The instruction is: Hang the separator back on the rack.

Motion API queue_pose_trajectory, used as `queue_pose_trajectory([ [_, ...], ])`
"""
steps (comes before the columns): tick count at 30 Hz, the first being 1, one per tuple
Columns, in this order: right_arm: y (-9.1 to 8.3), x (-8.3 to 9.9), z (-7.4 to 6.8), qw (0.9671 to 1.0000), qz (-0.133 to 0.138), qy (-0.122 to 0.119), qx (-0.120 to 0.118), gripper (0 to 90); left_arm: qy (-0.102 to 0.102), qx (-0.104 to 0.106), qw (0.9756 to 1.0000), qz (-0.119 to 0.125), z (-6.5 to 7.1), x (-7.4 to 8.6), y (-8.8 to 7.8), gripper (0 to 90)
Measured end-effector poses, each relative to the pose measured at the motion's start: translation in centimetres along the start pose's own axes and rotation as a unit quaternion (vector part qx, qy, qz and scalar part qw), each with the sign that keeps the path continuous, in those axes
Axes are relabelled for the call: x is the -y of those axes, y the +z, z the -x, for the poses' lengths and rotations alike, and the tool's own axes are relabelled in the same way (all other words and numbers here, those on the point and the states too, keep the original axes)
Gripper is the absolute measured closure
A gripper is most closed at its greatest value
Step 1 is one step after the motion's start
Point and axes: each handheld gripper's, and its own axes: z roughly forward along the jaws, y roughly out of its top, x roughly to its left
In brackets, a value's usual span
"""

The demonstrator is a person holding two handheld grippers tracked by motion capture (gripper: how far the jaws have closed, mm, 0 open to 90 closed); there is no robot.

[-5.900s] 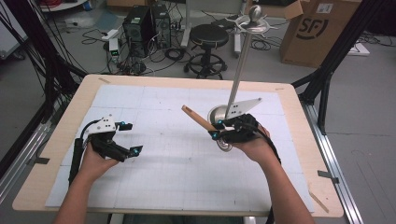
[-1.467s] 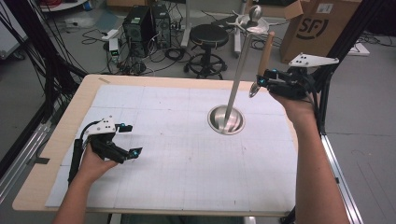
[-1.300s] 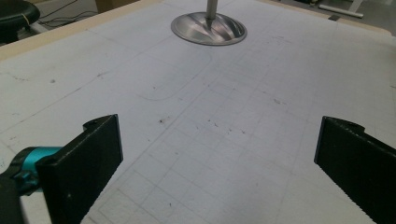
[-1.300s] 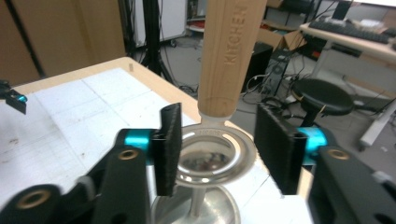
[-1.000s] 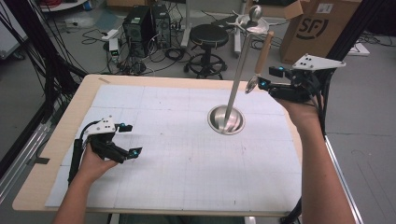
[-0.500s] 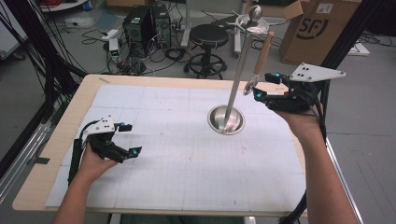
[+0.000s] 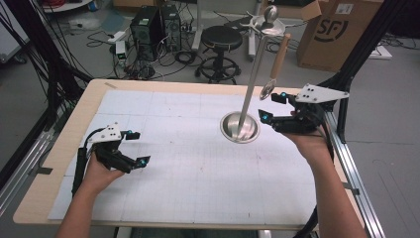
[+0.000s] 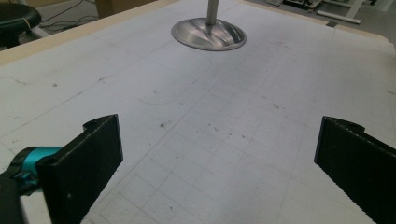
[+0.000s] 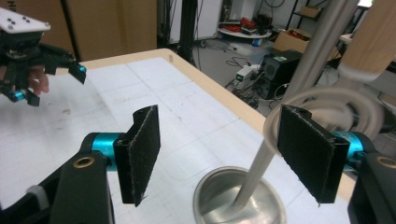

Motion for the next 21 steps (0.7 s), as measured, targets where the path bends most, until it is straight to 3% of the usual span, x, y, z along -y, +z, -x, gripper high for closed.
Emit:
queue_pose_trajectory([
  [15, 1.9, 5.1, -0.9, 0.9991, -0.015, 0.031, -0.025, 26.0, -0.001, 0.012, 0.9999, 0.009, 0.0, 0.0, -0.1, 1.7],
  [18, 2.3, 6.9, -1.1, 0.9977, -0.012, 0.059, -0.033, 24.1, -0.003, 0.011, 0.9999, 0.011, 0.0, 0.0, -0.2, 1.7],
  [21, 2.5, 7.7, -1.3, 0.9974, -0.01, 0.063, -0.034, 23.8, -0.002, 0.014, 0.9998, 0.012, 0.1, 0.0, -0.1, 1.7],
])
